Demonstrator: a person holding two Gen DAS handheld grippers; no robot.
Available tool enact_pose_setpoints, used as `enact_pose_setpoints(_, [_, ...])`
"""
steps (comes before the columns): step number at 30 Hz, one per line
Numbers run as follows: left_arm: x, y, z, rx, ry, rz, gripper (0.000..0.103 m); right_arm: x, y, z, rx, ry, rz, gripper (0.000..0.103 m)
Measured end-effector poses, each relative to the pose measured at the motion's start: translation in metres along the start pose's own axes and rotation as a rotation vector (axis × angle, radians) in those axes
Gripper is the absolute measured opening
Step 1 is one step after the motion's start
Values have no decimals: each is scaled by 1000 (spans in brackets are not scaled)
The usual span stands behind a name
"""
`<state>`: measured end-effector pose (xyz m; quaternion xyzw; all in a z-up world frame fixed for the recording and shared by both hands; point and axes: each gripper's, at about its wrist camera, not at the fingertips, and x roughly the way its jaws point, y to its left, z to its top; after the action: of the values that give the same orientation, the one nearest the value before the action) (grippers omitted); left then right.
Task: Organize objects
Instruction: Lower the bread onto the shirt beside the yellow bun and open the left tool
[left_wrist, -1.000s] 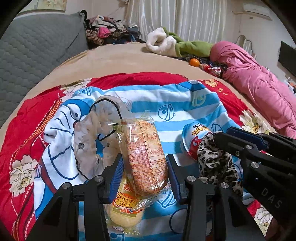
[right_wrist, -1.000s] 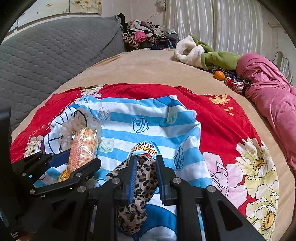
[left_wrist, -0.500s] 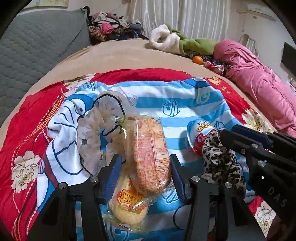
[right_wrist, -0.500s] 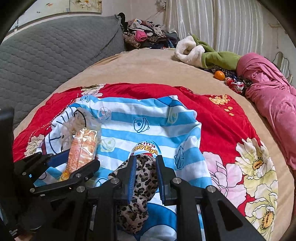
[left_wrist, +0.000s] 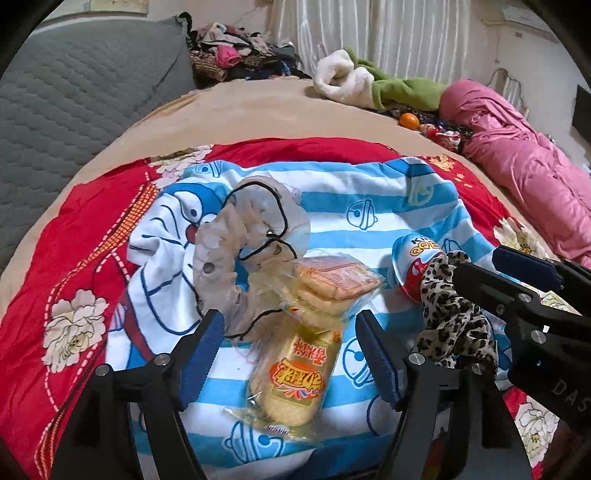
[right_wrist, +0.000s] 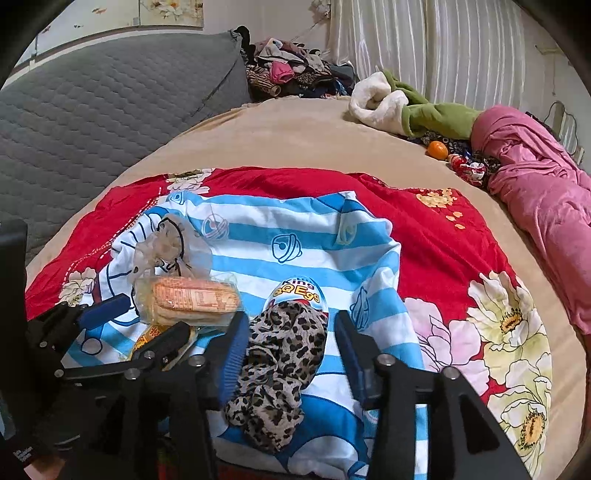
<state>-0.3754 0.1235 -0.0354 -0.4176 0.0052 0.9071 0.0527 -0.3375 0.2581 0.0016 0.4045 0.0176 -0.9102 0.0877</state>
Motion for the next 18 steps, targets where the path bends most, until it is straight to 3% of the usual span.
enact_pose_setpoints(11, [-18,4,0,-3,-8,10,79,-17,0,2,8,-18,2,70])
enact_pose_setpoints(15, [-29,4,0,4,-13,8,81,-28,1,3,20,-33,5,82])
enact_pose_setpoints(18, [-37,5,-1,10,-23,11,81,-35,3,5,18,-40,2,83])
